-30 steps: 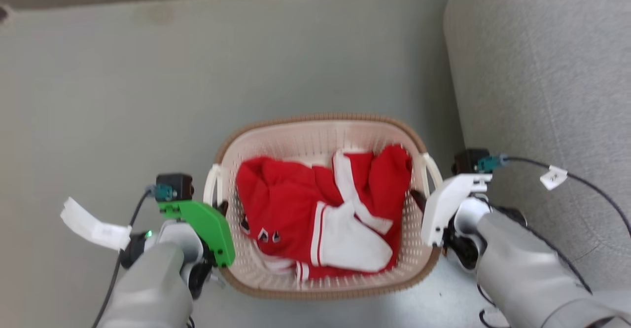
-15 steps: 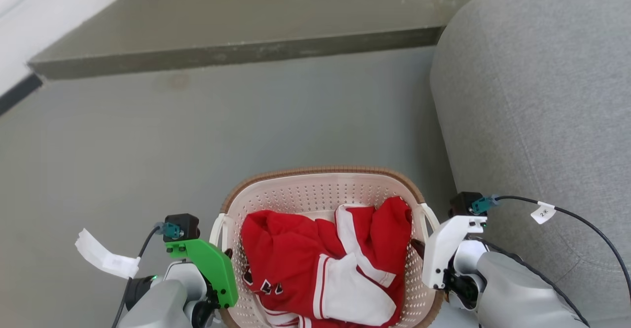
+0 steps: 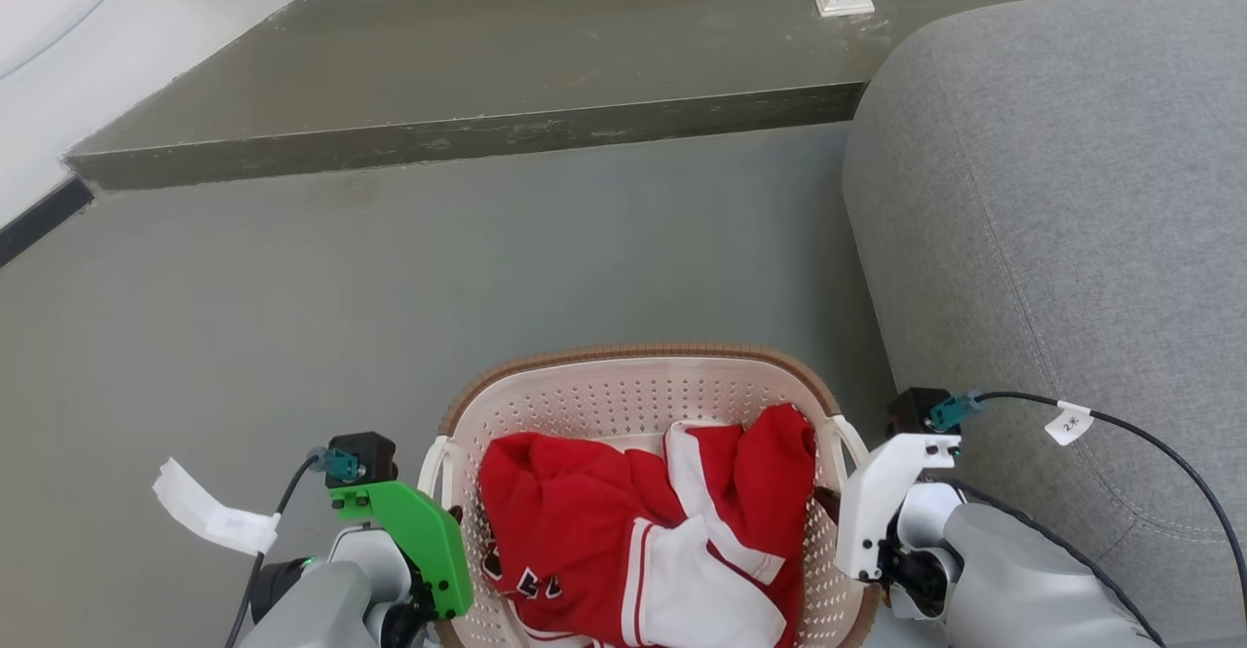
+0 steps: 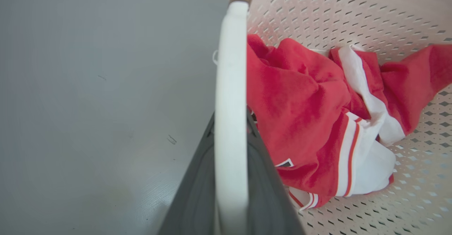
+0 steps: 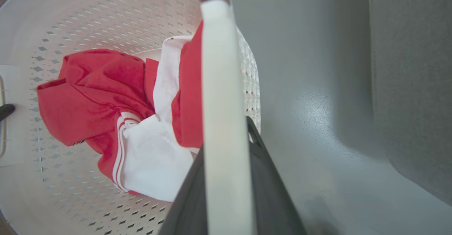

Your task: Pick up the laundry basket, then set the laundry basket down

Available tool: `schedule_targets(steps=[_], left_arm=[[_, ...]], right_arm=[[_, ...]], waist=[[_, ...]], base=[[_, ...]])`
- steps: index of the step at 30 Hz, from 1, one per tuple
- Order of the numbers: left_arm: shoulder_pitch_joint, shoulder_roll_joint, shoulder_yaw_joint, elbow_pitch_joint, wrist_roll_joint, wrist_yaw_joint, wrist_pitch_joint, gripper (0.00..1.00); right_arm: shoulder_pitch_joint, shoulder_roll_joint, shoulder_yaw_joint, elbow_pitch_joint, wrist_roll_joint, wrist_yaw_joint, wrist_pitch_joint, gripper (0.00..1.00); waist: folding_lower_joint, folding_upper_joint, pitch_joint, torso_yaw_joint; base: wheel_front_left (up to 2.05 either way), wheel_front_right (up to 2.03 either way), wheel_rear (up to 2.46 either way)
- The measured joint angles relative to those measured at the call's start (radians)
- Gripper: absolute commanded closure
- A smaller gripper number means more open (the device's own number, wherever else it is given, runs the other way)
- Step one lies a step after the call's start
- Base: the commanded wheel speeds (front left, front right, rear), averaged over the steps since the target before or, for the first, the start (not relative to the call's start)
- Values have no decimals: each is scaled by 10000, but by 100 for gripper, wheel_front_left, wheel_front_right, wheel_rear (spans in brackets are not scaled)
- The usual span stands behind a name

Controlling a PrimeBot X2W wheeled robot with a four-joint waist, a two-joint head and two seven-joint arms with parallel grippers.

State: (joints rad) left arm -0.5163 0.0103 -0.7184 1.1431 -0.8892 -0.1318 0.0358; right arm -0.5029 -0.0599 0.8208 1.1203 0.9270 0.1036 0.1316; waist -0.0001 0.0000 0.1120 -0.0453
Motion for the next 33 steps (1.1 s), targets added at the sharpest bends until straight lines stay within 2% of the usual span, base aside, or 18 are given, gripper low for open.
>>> schedule_targets(steps=[25,33], left_arm=[[4,17,-295,2,-230,0,-2,100],[-24,19,-307,-4,-230,0,-138,100]], right_arm=[[-1,-12,309,75,267,0,0,100],[-87,-33,384,73,272,0,-94,100]], waist=[[0,0,-38,-51],[0,0,250,-62]], base=[[0,0,0],[0,0,0]])
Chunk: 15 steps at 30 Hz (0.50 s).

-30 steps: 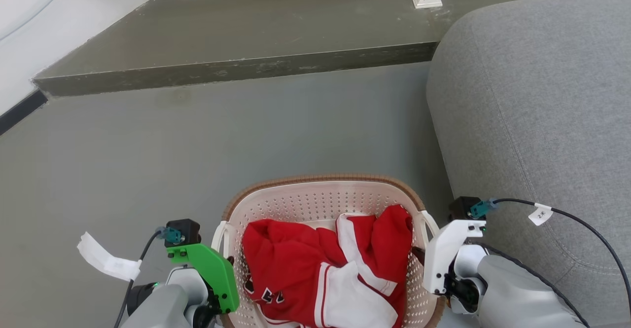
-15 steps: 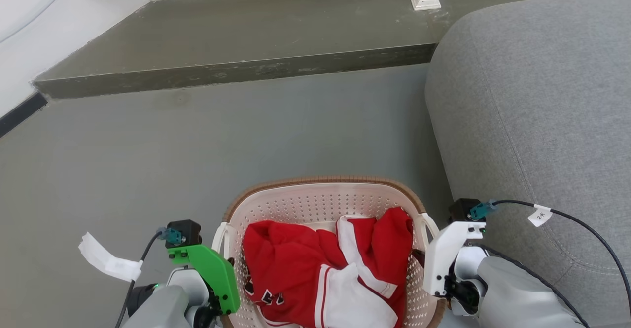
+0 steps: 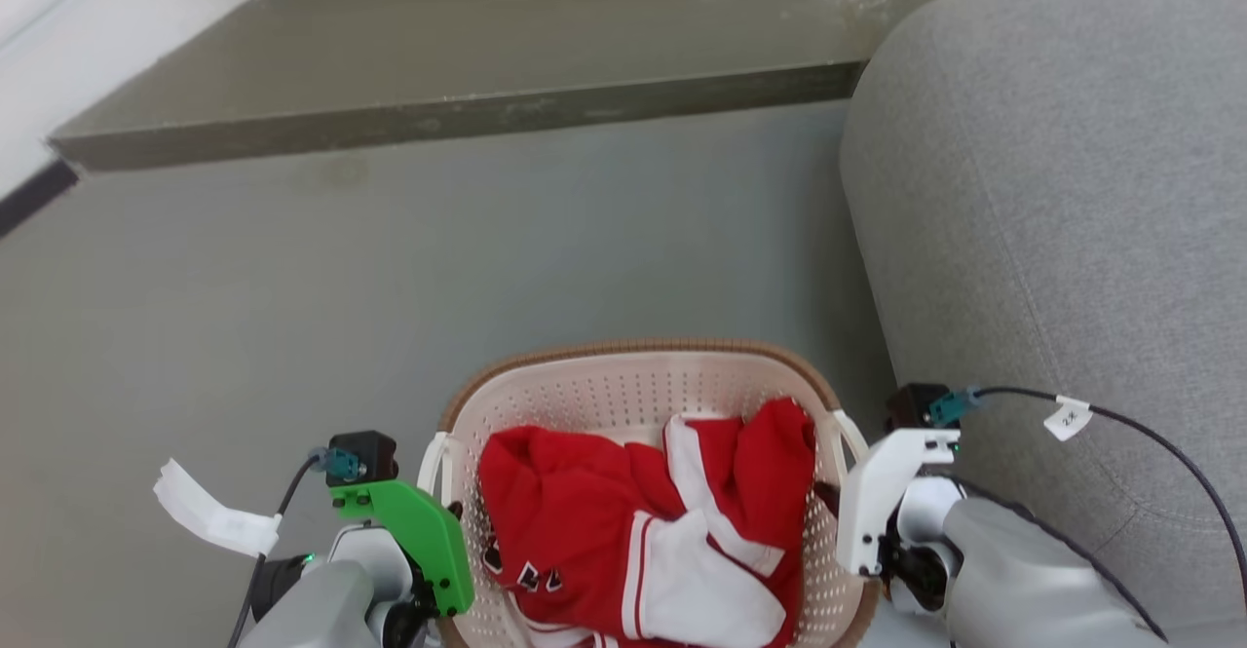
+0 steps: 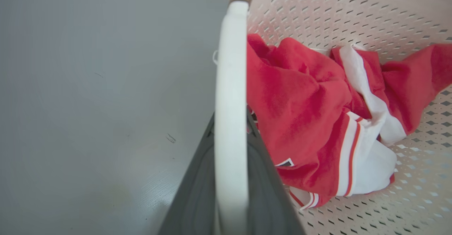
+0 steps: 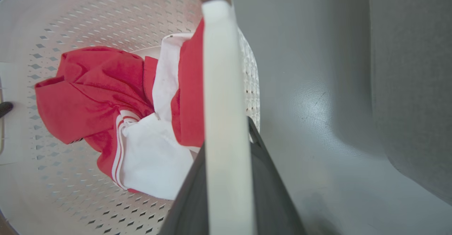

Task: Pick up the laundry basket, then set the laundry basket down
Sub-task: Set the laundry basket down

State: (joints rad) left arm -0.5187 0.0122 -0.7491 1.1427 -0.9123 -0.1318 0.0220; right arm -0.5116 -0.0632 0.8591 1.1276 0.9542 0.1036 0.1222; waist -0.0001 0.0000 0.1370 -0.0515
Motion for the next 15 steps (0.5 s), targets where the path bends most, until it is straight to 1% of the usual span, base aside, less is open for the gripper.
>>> schedule_targets(steps=[9,15], left_arm=[[-619,67,25,-15,15,0,-552,100],[-1126,132,61,-2,82,0,-894,100]], right_arm=[[-660,-81,23,-119,0,0,-399,100],[-1168,-121,27,-182,-6,0,-708,100]], waist=[[0,0,766,19],[0,0,1561,33]], base=[[0,0,0],[0,0,0]])
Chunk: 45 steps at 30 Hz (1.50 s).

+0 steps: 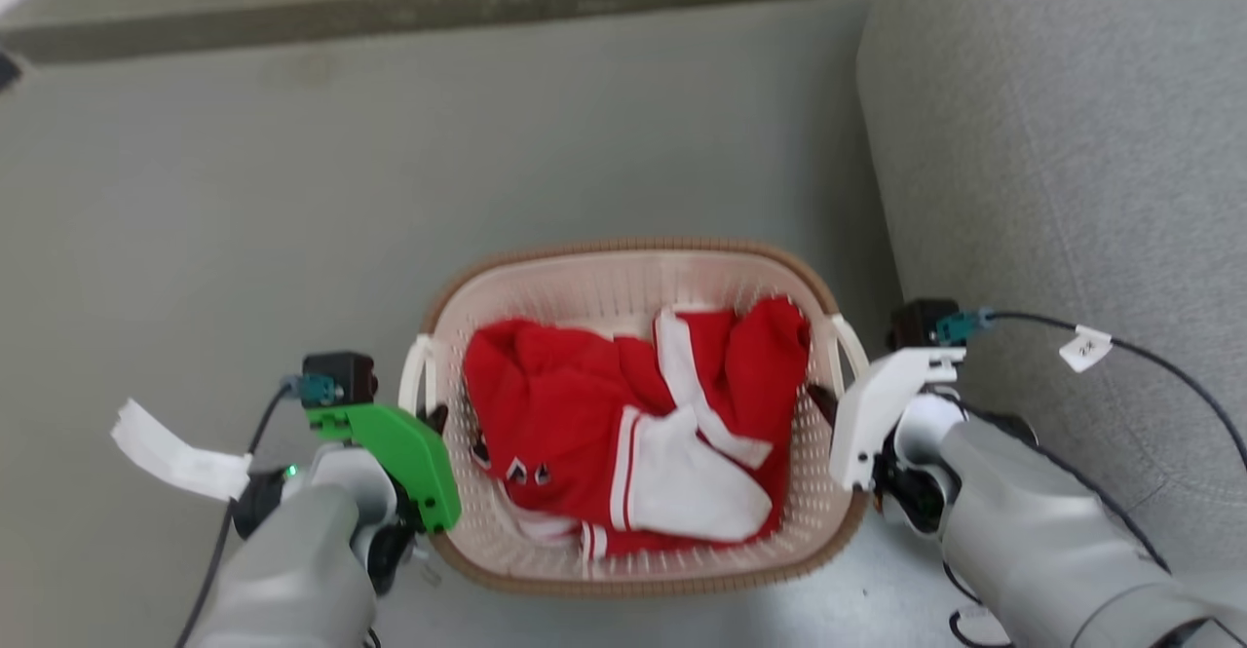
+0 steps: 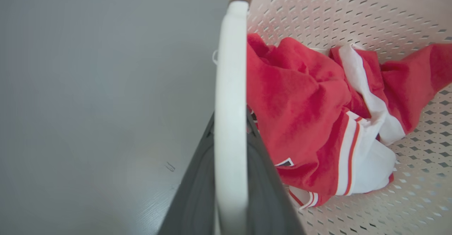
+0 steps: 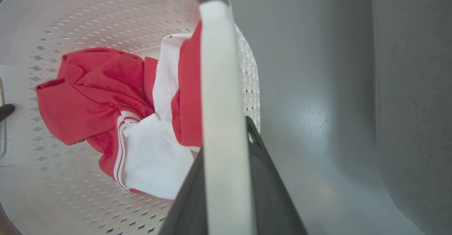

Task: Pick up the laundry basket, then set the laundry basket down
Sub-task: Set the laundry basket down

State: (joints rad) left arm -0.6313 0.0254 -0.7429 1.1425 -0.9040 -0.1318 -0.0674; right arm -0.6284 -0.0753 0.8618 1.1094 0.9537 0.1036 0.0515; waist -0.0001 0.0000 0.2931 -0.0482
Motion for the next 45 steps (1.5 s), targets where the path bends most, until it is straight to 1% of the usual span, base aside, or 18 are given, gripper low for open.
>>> schedule_targets(steps=[13,32,45], left_arm=[[-1145,184,215,46,42,-2,-596,100],[-2832,337,334,161,297,17,-1022,100],[-4074,481,382,182,481,132,-1237,100]], right_arm=[[-1127,15,10,-146,-132,0,-792,100],[-2774,-8,13,-153,-307,0,-1582,100],[-3854,-50,23,-188,-384,0,-2029,100]], waist=[[0,0,1621,4],[1,0,4055,-59],[2,0,5711,-53]], base=[[0,0,0],[0,0,0],[0,0,0]])
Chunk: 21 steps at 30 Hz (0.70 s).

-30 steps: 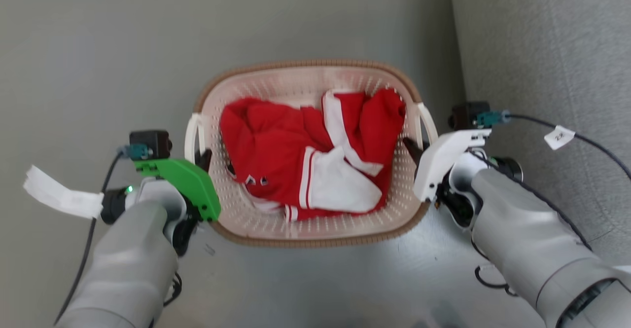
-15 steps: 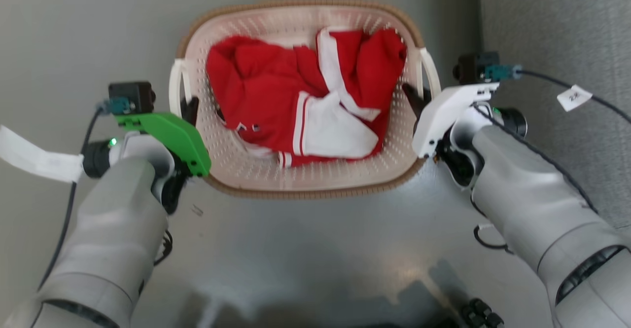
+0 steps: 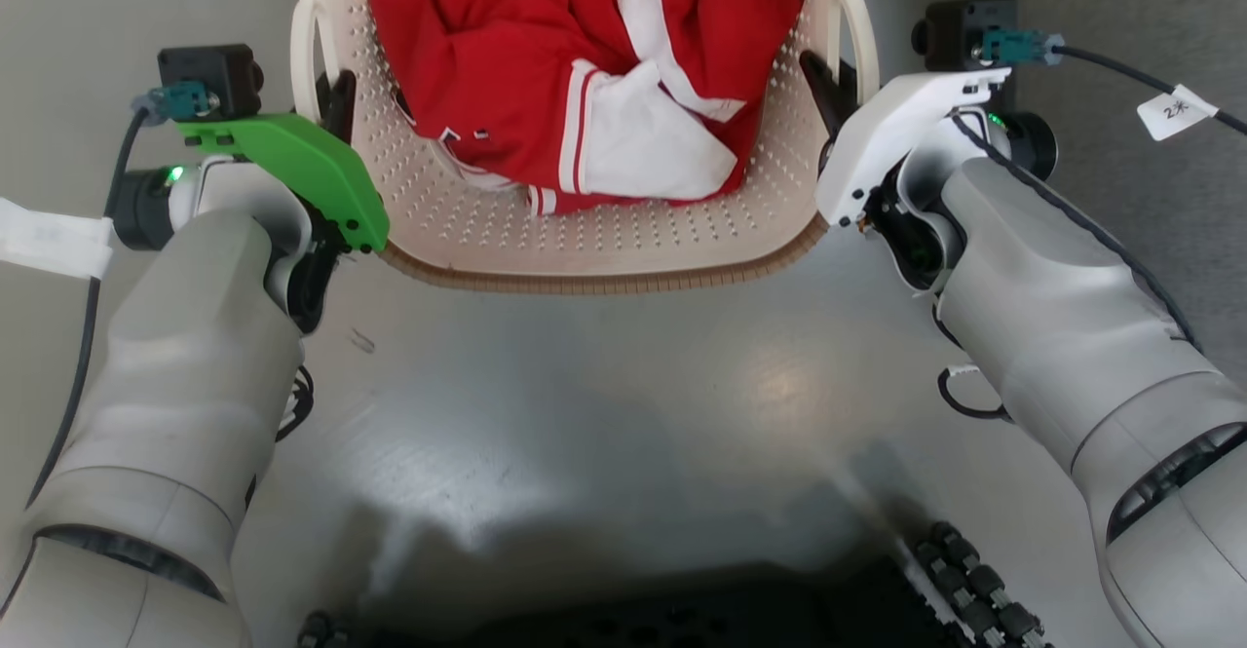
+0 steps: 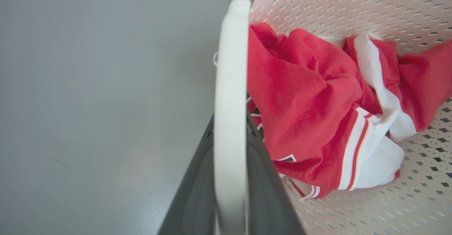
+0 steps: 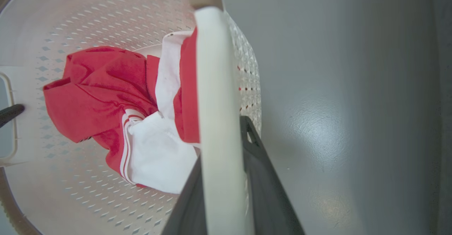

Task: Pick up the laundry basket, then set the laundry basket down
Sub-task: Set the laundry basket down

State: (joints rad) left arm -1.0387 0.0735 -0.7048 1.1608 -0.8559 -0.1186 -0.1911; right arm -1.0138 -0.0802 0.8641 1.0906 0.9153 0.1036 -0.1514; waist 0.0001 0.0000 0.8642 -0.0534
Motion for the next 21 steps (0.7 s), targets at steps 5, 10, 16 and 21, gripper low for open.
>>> schedule_targets(steps=[5,10,16,21], left_arm=[[-125,-2,0,96,25,0,-52,100],[-133,-25,-8,251,79,-2,-171,100],[-280,-71,-10,290,100,-4,-286,100],[-337,-102,-8,330,100,-6,-314,100]], right_arm=[[-76,6,56,15,0,0,-127,100],[-85,29,155,77,2,0,-257,100],[-171,29,209,171,4,2,-303,100],[-231,29,253,217,21,2,-368,100]], waist=[[0,0,442,17],[0,0,851,45],[0,0,972,62],[-1,0,1009,66]], base=[[0,0,0],[0,0,0],[0,0,0],[0,0,0]])
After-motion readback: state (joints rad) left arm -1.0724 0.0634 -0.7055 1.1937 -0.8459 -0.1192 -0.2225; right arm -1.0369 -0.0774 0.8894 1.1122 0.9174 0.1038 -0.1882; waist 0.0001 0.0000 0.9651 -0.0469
